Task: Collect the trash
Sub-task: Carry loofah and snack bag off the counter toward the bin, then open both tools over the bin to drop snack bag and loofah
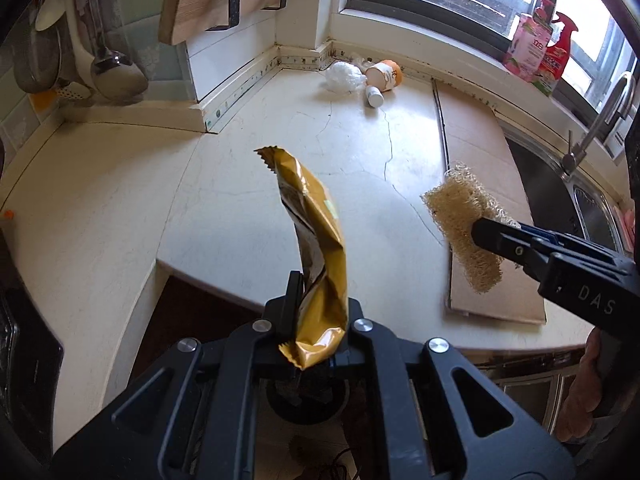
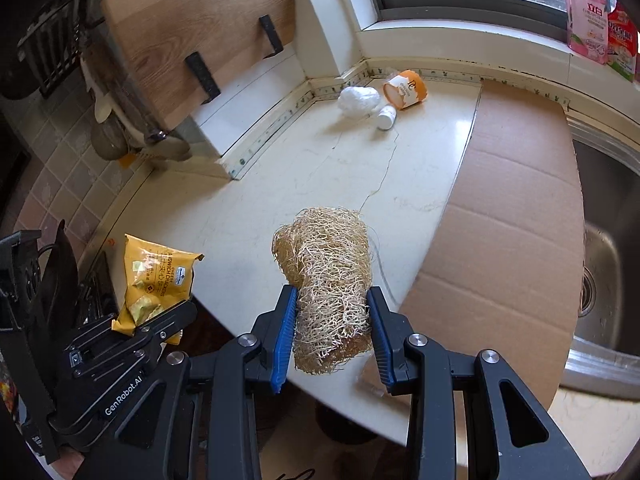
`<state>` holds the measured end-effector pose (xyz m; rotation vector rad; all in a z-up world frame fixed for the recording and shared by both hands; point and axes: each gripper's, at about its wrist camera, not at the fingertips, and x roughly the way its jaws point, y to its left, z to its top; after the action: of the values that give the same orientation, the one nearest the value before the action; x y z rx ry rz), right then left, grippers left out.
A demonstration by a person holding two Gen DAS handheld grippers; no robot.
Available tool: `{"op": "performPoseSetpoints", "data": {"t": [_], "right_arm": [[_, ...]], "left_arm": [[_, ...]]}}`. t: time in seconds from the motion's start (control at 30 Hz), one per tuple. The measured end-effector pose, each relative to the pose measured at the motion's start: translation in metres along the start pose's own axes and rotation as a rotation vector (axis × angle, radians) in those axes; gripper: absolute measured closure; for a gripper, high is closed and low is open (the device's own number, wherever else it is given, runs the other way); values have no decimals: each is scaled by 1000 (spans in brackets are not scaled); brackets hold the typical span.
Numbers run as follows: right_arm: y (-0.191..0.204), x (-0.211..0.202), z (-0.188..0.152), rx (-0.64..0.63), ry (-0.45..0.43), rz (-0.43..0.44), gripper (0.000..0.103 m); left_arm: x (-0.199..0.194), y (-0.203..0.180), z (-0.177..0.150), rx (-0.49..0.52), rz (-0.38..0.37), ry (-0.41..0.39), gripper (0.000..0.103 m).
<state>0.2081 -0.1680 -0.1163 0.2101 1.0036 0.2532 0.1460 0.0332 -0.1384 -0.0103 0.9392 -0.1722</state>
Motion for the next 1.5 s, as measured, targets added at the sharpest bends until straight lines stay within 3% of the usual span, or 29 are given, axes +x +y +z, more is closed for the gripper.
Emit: {"op": "performPoseSetpoints", "data": {"t": [0.23, 0.57, 0.73, 0.93, 1.1, 1.2, 1.27, 1.33, 1.5], "right_arm": [[53, -22, -81, -51, 38, -26, 68], [79, 3, -177, -121, 189, -48, 68], [74, 45, -227, -152, 285, -56, 68], [50, 120, -307, -114, 431, -46, 68], [29, 177, -358, -108, 494, -68, 68], [20, 205, -379, -109, 517, -87, 68], [14, 220, -389, -104, 525, -92, 68], [10, 234, -397, -105, 537, -105, 68], [5, 268, -397, -91, 571, -103, 68]], "left_arm": [[-27, 16, -74, 32, -19, 20, 96], [-4, 32, -160, 39, 7, 163, 96], [43, 45, -195, -19, 15, 258, 95], [134, 62, -254, -84, 12, 410, 95], [207, 77, -296, -163, -66, 493, 95], [243, 83, -311, -194, -91, 544, 82], [262, 92, -318, -215, -90, 555, 54], [275, 98, -323, -236, -87, 563, 33], [297, 110, -337, -263, -40, 613, 29]]}}
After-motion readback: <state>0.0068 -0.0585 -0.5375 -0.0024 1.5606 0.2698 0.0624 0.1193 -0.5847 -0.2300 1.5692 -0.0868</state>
